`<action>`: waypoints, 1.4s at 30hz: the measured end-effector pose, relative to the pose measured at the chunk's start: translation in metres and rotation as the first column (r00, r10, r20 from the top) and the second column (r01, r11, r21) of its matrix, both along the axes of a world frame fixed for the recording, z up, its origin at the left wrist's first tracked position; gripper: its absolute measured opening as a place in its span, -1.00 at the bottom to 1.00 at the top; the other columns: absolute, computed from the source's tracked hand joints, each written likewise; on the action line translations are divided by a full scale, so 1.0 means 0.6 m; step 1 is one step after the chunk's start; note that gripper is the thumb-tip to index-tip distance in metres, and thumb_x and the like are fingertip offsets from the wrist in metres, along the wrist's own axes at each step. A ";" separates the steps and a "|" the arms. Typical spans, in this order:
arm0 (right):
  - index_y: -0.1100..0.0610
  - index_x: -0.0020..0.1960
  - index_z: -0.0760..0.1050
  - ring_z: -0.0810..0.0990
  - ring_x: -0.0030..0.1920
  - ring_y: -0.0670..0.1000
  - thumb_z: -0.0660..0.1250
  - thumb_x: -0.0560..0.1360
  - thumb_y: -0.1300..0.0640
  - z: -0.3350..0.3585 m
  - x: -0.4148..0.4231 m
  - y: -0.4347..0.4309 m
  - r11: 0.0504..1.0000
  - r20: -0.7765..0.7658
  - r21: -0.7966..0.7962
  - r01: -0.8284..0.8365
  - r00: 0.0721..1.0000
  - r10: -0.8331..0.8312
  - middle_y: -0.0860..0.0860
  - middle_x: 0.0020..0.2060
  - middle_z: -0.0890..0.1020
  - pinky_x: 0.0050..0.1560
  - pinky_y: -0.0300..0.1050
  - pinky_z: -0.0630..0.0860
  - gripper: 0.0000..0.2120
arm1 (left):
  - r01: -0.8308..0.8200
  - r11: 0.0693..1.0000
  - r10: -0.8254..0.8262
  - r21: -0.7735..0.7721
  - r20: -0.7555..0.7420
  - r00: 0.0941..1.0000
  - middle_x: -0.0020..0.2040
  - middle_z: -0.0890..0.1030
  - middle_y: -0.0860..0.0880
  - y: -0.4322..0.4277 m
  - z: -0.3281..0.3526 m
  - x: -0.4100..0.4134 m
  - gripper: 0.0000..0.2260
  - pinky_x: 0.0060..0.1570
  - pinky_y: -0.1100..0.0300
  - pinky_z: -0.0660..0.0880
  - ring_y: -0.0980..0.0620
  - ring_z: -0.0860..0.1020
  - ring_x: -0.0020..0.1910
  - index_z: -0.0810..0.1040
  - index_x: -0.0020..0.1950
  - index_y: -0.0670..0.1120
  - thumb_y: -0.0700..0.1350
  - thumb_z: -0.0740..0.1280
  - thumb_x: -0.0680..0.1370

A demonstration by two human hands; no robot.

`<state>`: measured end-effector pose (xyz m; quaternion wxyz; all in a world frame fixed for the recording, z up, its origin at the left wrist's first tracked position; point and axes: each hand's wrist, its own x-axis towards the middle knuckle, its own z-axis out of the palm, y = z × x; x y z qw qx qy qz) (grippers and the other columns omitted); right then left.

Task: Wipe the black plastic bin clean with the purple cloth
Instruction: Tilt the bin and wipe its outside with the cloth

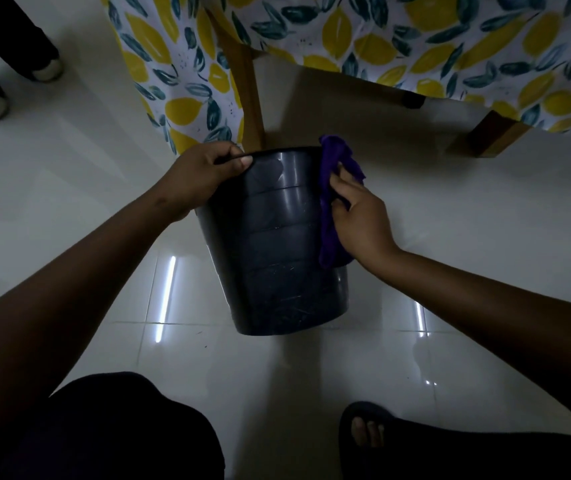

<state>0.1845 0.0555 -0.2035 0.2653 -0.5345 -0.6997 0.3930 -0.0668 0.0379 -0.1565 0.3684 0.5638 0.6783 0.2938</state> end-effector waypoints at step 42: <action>0.05 0.36 0.39 0.29 0.42 -0.01 0.16 0.52 0.32 -0.026 0.013 0.000 0.998 0.063 -0.058 -0.004 0.998 0.008 0.01 0.43 0.33 0.38 -0.34 0.09 -0.56 | -0.344 0.936 0.347 -0.074 0.358 0.867 -0.48 0.53 0.15 -0.038 -0.035 -0.011 -0.78 -0.45 0.43 0.36 0.25 0.47 -0.46 0.50 -0.30 -0.05 -0.08 0.41 0.53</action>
